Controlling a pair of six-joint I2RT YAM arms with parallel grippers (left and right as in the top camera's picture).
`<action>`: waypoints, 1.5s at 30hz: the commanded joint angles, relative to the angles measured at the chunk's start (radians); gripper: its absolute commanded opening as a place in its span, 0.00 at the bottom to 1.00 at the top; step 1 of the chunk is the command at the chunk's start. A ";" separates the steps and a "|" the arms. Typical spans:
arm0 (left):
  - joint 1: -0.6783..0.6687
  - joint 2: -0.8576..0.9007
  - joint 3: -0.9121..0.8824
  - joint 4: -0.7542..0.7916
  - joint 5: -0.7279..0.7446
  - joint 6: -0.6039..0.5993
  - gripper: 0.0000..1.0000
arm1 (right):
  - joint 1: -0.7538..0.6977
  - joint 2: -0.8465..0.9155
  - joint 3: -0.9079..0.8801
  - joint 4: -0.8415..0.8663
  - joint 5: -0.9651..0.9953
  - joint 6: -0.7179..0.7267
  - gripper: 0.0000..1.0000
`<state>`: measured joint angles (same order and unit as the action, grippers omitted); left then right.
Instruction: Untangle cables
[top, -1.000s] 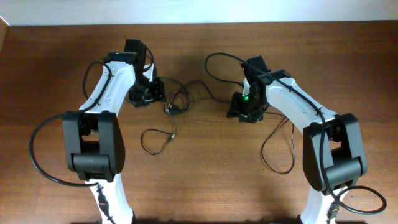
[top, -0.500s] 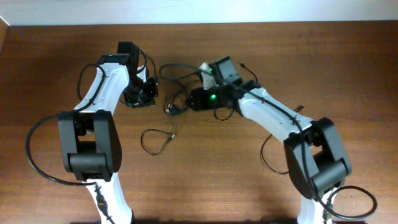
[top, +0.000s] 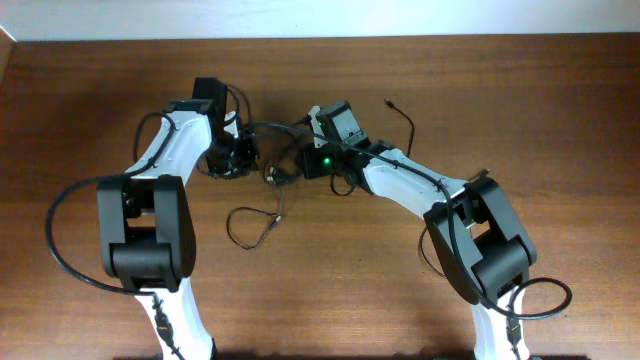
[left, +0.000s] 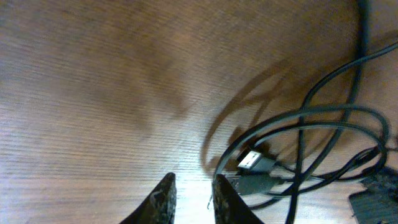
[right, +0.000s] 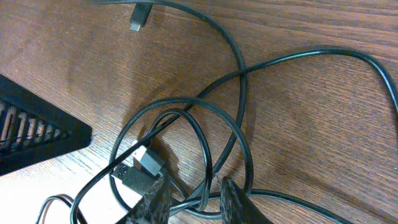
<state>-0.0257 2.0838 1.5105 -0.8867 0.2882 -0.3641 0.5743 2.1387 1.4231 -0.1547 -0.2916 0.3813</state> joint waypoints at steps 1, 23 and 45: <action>0.002 -0.021 -0.055 0.051 0.073 -0.014 0.24 | 0.003 0.027 0.002 0.002 0.013 -0.007 0.28; -0.039 -0.019 -0.151 0.196 0.092 -0.069 0.05 | 0.001 0.076 0.002 0.095 -0.277 -0.007 0.04; 0.027 -0.020 -0.151 0.191 0.195 -0.065 0.07 | -0.094 -0.217 0.000 -0.343 -0.390 0.015 0.47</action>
<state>-0.0067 2.0781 1.3655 -0.6975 0.4728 -0.4282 0.4847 1.9308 1.4220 -0.5224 -0.7578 0.4084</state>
